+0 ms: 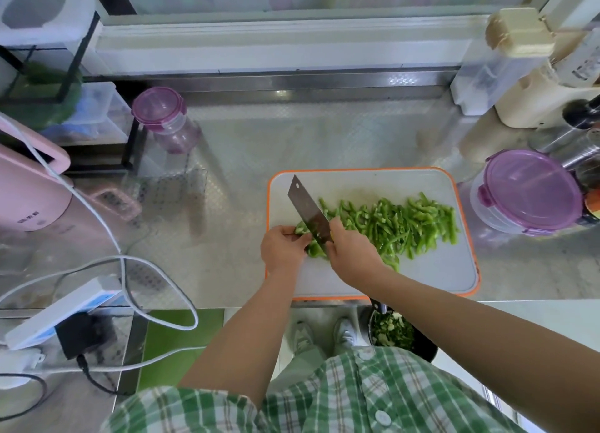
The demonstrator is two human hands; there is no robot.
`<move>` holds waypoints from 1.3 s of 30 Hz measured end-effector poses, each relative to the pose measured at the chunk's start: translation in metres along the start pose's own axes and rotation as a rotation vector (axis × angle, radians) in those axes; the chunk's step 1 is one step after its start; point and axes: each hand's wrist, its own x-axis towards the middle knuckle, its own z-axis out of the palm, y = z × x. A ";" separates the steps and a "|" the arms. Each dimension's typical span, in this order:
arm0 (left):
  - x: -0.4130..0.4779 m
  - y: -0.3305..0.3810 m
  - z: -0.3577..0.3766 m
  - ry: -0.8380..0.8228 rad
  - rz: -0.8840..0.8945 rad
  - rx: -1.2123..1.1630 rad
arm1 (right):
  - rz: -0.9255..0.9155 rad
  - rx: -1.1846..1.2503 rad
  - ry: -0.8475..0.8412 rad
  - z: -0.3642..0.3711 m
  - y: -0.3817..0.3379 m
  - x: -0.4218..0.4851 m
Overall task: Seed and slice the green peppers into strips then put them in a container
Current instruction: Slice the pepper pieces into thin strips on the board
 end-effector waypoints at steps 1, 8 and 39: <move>0.000 0.000 0.000 -0.001 0.003 0.003 | 0.005 0.002 -0.004 0.000 -0.001 -0.001; -0.002 0.001 0.002 0.014 0.025 0.012 | 0.022 -0.025 0.006 0.002 -0.005 -0.005; -0.010 0.013 -0.010 -0.007 -0.089 -0.101 | -0.029 -0.021 0.034 0.001 -0.008 0.007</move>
